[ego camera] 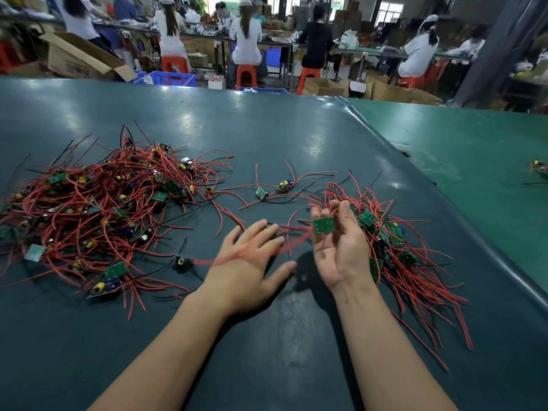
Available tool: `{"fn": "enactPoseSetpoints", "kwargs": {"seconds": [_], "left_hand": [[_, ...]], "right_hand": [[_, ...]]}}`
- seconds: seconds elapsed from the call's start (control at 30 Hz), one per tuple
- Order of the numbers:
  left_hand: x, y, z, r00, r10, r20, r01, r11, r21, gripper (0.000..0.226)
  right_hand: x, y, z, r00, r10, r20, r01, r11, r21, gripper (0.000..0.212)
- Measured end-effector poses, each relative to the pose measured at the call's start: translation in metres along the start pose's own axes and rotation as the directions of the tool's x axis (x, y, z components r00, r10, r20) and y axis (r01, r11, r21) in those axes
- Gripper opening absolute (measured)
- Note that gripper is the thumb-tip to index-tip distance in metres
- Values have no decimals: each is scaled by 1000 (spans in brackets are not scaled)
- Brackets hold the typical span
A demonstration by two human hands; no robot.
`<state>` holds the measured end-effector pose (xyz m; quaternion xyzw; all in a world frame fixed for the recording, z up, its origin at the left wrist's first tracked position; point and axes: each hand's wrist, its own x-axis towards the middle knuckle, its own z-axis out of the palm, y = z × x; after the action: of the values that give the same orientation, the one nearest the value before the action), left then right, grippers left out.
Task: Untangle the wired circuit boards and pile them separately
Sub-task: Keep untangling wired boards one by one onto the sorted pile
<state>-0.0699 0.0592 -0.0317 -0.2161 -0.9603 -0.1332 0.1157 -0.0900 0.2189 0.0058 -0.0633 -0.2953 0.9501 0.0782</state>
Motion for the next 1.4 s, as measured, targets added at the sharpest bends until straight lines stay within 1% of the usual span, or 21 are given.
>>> {"fn": "enactPoseSetpoints", "kwargs": {"seconds": [0.1, 0.2, 0.3, 0.4, 0.43, 0.47, 0.5, 0.57, 0.6, 0.63, 0.73, 0.77, 0.8, 0.87, 0.9, 0.97, 1.03, 1.17, 1.27, 1.33, 1.4], "left_hand": [[0, -4, -1, 984, -72, -161, 85, 993, 78, 47], [-1, -16, -4, 935, -211, -287, 243, 967, 82, 34], [-3, -28, -7, 876, -376, -302, 432, 890, 147, 35], [-4, -38, -12, 746, -614, -257, 660, 733, 165, 46], [-3, -40, -14, 702, -671, -240, 711, 683, 167, 53], [-3, -40, -16, 685, -687, -242, 727, 665, 172, 58], [-2, -38, -17, 705, -654, -275, 705, 689, 168, 59], [-2, -28, -17, 771, -488, -409, 573, 812, 112, 52], [-1, -23, -17, 777, -409, -479, 501, 862, 76, 49], [0, -18, -17, 754, -354, -553, 446, 894, 36, 45], [3, -9, -20, 620, -253, -743, 257, 960, -112, 33], [3, -8, -20, 602, -204, -772, 142, 979, -148, 28], [1, -6, -20, 626, -175, -760, 34, 980, -198, 25], [-4, -1, -19, 746, -232, -625, -51, 915, -400, 32], [-4, 1, -18, 801, -288, -526, -29, 858, -513, 36], [-1, 1, -18, 850, -367, -378, 34, 754, -656, 42], [2, -1, -19, 837, -430, -337, 43, 666, -745, 40], [5, -1, -17, 836, -487, -254, -14, 444, -896, 5], [6, -3, -16, 827, -526, -201, -22, 326, -945, 10], [6, -3, -16, 843, -504, -185, -28, 303, -953, 12], [5, -2, -14, 871, -454, -188, -30, 333, -942, 16]], "right_hand": [[-2, 6, 0, 1000, 2, 14, 0, 990, -143, 24], [-2, 10, 1, 1000, -24, 12, 27, 950, -313, 23], [0, 8, -1, 999, -15, -33, 5, 958, -287, 25], [1, 8, 0, 996, 17, -86, -36, 975, -221, 26], [1, 8, 0, 995, 32, -93, -51, 977, -207, 26], [1, 9, 1, 994, 50, -94, -66, 981, -182, 25], [1, 8, 1, 994, 72, -87, -83, 987, -138, 25], [1, 6, 2, 992, 113, -50, -114, 993, -11, 26], [0, 5, 2, 992, 126, -24, -125, 991, 48, 26], [0, 4, 3, 991, 134, 5, -134, 986, 96, 26], [-3, 1, 4, 988, 127, 92, -140, 977, 159, 24], [-3, 1, 4, 985, 118, 122, -135, 981, 141, 23], [-4, 2, 5, 982, 110, 155, -126, 987, 99, 21], [-7, 7, 6, 969, 117, 219, -104, 992, -67, 17], [-9, 11, 6, 960, 132, 246, -89, 980, -180, 16], [-12, 18, 6, 945, 154, 289, -43, 933, -357, 16], [-12, 22, 6, 938, 148, 312, 7, 895, -446, 17], [-10, 24, 5, 938, 143, 316, 40, 861, -508, 18], [-10, 27, 4, 941, 157, 299, 23, 854, -520, 15], [-9, 30, 4, 955, 134, 266, 29, 847, -531, 10], [-9, 32, 4, 976, 58, 210, 72, 825, -560, 6]]}}
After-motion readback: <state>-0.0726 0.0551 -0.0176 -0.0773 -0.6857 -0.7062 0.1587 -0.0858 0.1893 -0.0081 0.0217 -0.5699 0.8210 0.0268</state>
